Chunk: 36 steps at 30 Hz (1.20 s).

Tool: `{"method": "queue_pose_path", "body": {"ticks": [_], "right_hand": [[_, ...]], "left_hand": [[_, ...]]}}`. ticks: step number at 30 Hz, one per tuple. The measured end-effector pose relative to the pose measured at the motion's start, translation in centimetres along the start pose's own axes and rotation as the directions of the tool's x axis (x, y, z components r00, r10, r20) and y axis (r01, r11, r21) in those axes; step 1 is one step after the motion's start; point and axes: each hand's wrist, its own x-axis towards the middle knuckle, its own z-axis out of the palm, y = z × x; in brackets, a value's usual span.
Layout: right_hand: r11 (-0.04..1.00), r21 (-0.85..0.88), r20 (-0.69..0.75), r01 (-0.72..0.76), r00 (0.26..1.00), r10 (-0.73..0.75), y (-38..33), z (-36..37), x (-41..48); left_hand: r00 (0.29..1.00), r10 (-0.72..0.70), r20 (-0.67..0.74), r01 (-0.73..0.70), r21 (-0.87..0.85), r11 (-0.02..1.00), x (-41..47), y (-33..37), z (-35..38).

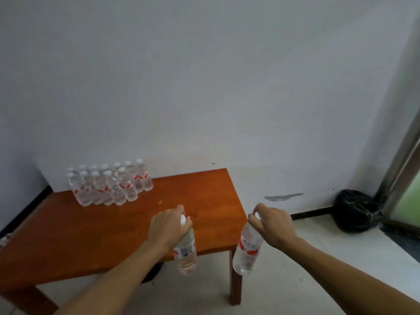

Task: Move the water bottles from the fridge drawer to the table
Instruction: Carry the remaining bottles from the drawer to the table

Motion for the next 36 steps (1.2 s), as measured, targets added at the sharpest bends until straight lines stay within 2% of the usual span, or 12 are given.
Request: {"method": "queue_pose_path", "body": {"ticks": [8, 12, 17, 22, 26, 31, 36], "right_hand": [[0.976, 0.12, 0.102, 0.181, 0.976, -0.194, -5.5, 8.7, 14.0], [0.959, 0.176, 0.153, 0.223, 0.956, -0.251, -7.8, 12.9, 21.7], [0.928, 0.242, 0.157, 0.285, 0.932, -0.327, -11.6, 17.2, 30.7], [0.919, 0.304, 0.161, 0.252, 0.937, -0.311, -15.3, 21.0, 38.0], [0.933, 0.287, 0.175, 0.217, 0.946, -0.273, -18.0, 24.4, 42.7], [0.955, 0.262, 0.25, 0.138, 0.946, -0.206, -22.4, 28.6, 47.7], [0.972, 0.228, 0.334, 0.056, 0.933, -0.132, -26.8, 32.0, 52.4]], "left_hand": [[0.979, -0.198, 0.039, 0.198, 0.018, 0.98, 7.5, -10.4, 3.4], [0.968, -0.242, 0.065, 0.239, 0.046, 0.97, 12.8, -15.2, 4.5], [0.954, -0.296, 0.037, 0.297, -0.007, 0.955, 18.3, -20.9, 5.5], [0.965, -0.261, 0.014, 0.261, -0.019, 0.965, 24.3, -26.4, 6.3], [0.973, -0.21, 0.093, 0.214, -0.033, 0.976, 29.4, -31.5, 8.5], [0.98, -0.033, 0.198, 0.05, -0.08, 0.996, 34.8, -37.8, 11.6], [0.953, 0.158, 0.258, -0.127, -0.132, 0.983, 39.2, -42.7, 14.3]]}}
